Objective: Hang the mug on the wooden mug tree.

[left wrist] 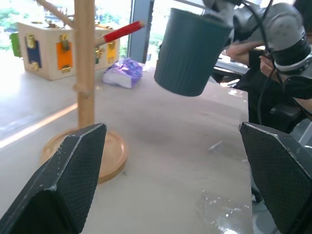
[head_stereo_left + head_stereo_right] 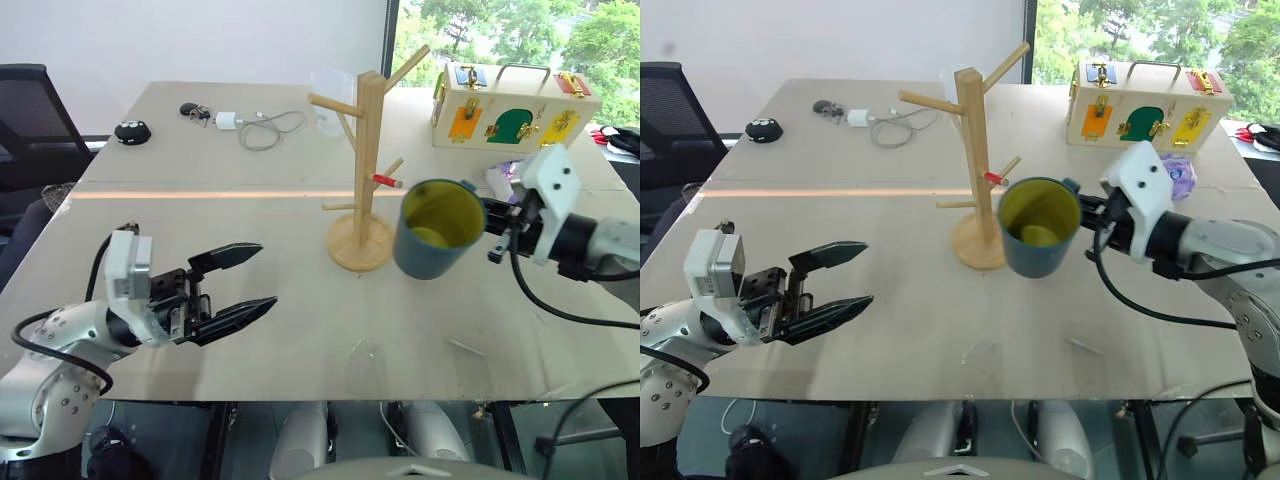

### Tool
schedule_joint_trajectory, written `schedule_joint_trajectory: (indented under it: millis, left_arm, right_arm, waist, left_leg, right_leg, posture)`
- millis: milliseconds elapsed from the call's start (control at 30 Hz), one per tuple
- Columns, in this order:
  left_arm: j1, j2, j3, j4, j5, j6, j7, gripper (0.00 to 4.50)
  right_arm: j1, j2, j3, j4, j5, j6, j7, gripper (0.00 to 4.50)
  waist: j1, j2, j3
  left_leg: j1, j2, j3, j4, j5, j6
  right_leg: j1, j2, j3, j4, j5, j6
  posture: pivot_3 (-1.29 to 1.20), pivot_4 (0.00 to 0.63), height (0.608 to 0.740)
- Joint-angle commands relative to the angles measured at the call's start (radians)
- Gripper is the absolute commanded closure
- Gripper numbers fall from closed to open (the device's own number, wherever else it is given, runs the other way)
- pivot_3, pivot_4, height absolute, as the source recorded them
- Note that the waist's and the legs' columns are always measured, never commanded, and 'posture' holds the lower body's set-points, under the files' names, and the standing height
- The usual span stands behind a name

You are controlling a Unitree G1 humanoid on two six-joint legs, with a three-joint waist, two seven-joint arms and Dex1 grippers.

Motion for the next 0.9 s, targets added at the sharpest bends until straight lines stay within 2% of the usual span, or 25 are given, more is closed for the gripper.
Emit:
schedule_joint_trajectory:
  millis: [33,333,533,633,800,833,900]
  left_arm:
    - [-0.001,0.010,0.027,0.006,0.012,-0.027,-0.018,0.00]
    - [-0.008,0.007,0.013,-0.031,0.005,0.000,0.031,0.00]
    - [-0.005,0.005,0.014,-0.059,-0.002,0.013,0.066,0.00]
    - [-0.004,0.005,0.015,-0.071,-0.005,0.017,0.081,0.00]
    - [-0.008,-0.004,0.015,-0.089,-0.012,0.025,0.112,0.00]
    - [-0.008,-0.007,0.012,-0.094,-0.013,0.026,0.118,0.00]
    - [-0.007,-0.013,0.008,-0.103,-0.018,0.027,0.130,0.00]
  right_arm:
    - [-0.065,0.015,0.028,-0.064,0.024,0.100,-0.081,4.49]
    - [-0.250,0.124,0.095,-0.025,0.010,0.243,-0.202,4.49]
    - [-0.323,0.197,0.172,0.039,-0.034,0.234,-0.225,4.49]
    - [-0.380,0.269,0.215,0.107,-0.069,0.237,-0.255,4.49]
    - [-0.378,0.277,0.307,0.170,-0.150,0.191,-0.249,4.49]
    - [-0.370,0.271,0.313,0.172,-0.159,0.179,-0.239,3.94]
    - [-0.351,0.247,0.303,0.156,-0.163,0.161,-0.207,3.26]
  waist:
    - [0.003,0.000,0.000]
    - [0.002,0.000,0.000]
    - [-0.008,0.000,0.000]
    - [-0.018,0.000,0.000]
    - [-0.017,0.000,0.000]
    - [-0.016,0.000,0.000]
    - [-0.015,0.000,0.000]
  left_leg:
    - [-0.001,0.000,0.000,0.000,0.000,0.000]
    - [-0.004,0.000,0.001,0.000,0.000,0.000]
    - [-0.004,-0.001,0.001,0.000,0.000,0.000]
    - [-0.004,-0.001,0.001,0.000,0.000,0.000]
    - [-0.003,-0.001,0.002,-0.001,0.000,0.000]
    - [-0.004,-0.001,0.002,-0.001,0.000,-0.001]
    - [-0.004,-0.001,0.001,-0.001,0.000,-0.001]
  right_leg:
    - [-0.001,-0.001,0.000,0.000,0.000,0.000]
    - [-0.003,-0.002,0.000,0.000,0.000,0.000]
    - [-0.003,-0.002,0.000,0.000,0.000,0.000]
    - [-0.003,-0.002,0.000,0.000,0.000,0.000]
    - [-0.004,-0.001,0.000,0.000,0.000,0.000]
    - [-0.004,-0.002,0.000,0.000,0.000,0.000]
    - [-0.004,-0.002,-0.001,0.000,0.000,0.000]
  posture:
    - [0.00,0.150,0.740]
    - [0.00,0.150,0.740]
    - [0.00,0.150,0.740]
    - [0.00,0.150,0.740]
    - [0.00,0.150,0.740]
    - [0.00,0.150,0.740]
    - [0.00,0.150,0.740]
